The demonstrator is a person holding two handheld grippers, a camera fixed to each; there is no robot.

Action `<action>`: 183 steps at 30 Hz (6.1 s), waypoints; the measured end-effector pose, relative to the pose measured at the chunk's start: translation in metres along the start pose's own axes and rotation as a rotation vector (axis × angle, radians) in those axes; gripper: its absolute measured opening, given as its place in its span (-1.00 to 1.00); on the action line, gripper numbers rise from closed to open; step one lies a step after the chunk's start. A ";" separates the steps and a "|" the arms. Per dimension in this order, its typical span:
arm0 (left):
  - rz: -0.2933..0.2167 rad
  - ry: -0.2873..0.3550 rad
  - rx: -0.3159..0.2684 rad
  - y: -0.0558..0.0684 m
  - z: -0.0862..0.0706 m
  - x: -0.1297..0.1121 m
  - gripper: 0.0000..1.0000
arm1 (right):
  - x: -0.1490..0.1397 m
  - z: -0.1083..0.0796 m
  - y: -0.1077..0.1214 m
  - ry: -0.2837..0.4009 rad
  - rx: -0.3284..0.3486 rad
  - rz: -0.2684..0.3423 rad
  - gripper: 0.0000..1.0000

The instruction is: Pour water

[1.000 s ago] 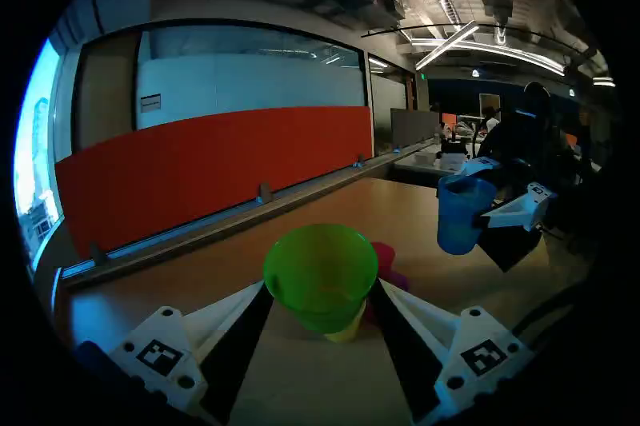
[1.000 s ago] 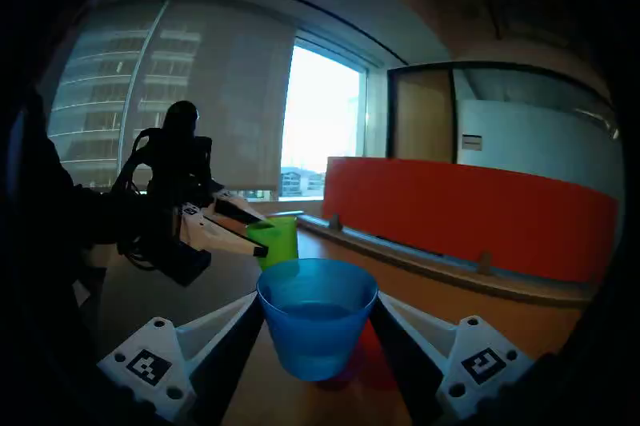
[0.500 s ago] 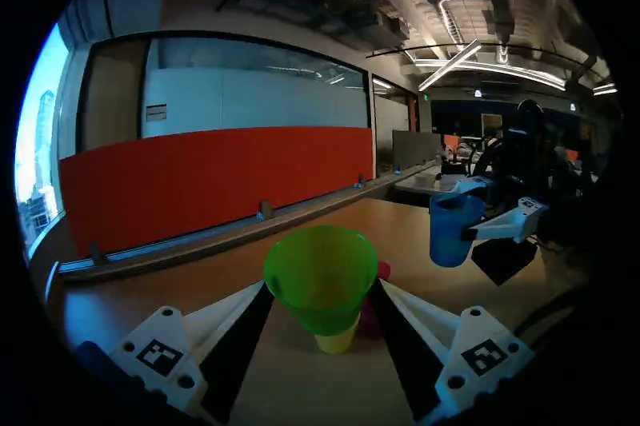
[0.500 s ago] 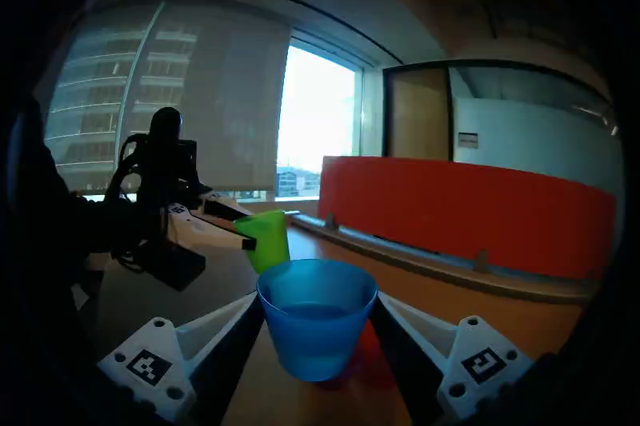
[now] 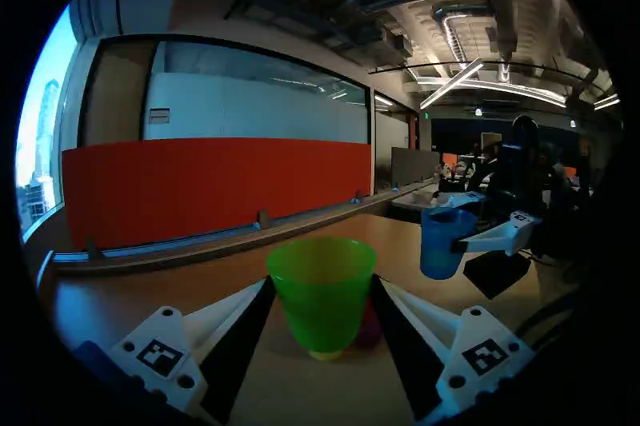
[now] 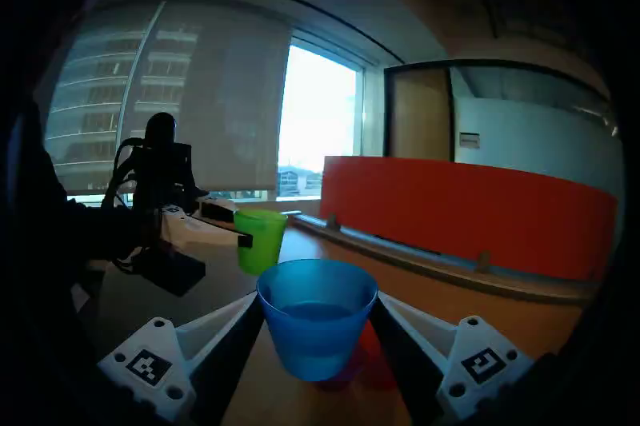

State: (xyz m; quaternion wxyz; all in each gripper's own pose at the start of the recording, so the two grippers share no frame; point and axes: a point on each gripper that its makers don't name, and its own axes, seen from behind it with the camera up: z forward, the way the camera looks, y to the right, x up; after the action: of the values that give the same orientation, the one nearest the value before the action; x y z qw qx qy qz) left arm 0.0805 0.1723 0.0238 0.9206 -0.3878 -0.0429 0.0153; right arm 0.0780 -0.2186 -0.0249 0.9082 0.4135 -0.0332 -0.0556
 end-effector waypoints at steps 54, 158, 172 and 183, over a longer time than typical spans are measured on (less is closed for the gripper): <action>0.047 -0.063 -0.057 0.025 0.000 -0.032 0.68 | 0.021 0.003 0.005 -0.076 0.062 -0.153 0.80; 0.039 -0.029 -0.153 0.059 -0.012 -0.035 0.68 | 0.070 0.090 -0.005 -0.187 0.240 -0.771 0.80; 0.032 0.011 -0.143 0.058 -0.012 -0.029 0.68 | 0.073 0.098 -0.005 -0.193 0.249 -0.836 0.80; 0.016 0.035 -0.150 0.061 -0.014 -0.022 0.68 | 0.078 0.103 -0.008 -0.194 0.255 -0.878 0.80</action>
State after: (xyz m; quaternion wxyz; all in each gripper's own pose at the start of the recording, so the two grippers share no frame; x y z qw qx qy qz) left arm 0.0603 0.2042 -0.0310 0.8893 -0.4564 -0.0248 0.0123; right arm 0.1442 -0.3111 0.0380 0.7334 0.4897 0.0534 -0.4685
